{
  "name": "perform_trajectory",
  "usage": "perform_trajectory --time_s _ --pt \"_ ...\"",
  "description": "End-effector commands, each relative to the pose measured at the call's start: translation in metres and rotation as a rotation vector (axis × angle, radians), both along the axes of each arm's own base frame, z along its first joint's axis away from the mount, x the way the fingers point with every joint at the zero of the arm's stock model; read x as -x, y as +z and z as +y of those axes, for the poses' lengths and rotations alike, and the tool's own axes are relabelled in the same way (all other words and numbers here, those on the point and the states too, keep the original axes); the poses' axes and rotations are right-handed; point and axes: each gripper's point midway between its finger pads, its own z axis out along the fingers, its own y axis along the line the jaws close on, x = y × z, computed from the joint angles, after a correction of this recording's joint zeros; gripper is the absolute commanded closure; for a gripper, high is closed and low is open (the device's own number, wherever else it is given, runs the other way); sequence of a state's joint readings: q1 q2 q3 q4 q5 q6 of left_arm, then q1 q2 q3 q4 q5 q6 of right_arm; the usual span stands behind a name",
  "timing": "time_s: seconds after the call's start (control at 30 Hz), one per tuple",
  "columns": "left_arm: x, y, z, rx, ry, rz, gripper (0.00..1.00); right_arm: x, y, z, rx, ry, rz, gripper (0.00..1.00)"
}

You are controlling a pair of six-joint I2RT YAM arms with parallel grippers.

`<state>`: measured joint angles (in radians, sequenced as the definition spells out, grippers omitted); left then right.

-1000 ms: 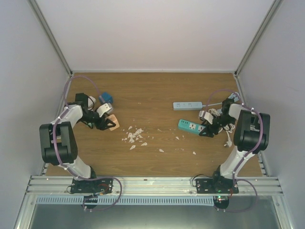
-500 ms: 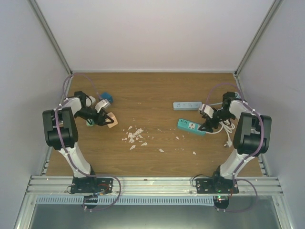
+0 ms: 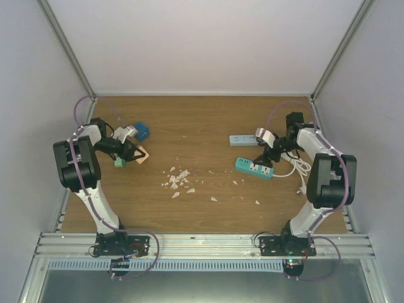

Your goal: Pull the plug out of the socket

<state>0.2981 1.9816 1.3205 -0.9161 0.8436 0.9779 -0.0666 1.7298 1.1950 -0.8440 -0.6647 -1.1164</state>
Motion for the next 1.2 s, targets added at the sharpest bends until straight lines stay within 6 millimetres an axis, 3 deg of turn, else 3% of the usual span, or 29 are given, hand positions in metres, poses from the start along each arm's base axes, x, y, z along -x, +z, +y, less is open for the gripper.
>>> perform_trajectory --time_s 0.0,0.17,0.3,0.43,0.5,0.63,0.87,1.03,1.17 --pt "-0.013 0.015 0.013 -0.026 0.039 -0.067 0.14 0.0 0.018 0.016 -0.058 0.0 -0.028 0.0" --pt "-0.013 0.026 0.016 -0.068 0.041 -0.126 0.11 -0.001 0.022 0.026 -0.072 0.004 -0.042 0.01" --pt "-0.016 0.041 0.019 -0.107 0.05 -0.188 0.02 -0.008 0.031 0.031 -0.087 -0.003 -0.069 0.0" --pt "-0.021 0.066 0.022 -0.127 0.074 -0.239 0.01 -0.021 0.043 0.035 -0.124 -0.029 -0.099 0.0" --pt "-0.022 0.082 0.021 -0.134 0.073 -0.278 0.01 -0.023 0.05 0.05 -0.14 -0.006 -0.111 0.01" --pt "-0.032 0.115 0.016 -0.186 0.062 -0.356 0.01 -0.035 0.07 0.057 -0.163 -0.026 -0.165 0.0" --pt "-0.056 0.176 -0.012 -0.224 0.061 -0.449 0.01 -0.058 0.127 0.063 -0.235 -0.11 -0.252 0.0" --pt "-0.062 0.198 -0.048 -0.204 0.042 -0.452 0.01 -0.063 0.162 0.06 -0.267 -0.181 -0.305 0.0" --pt "-0.07 0.206 -0.068 -0.196 0.135 -0.446 0.01 -0.057 0.176 0.057 -0.294 -0.22 -0.317 0.01"
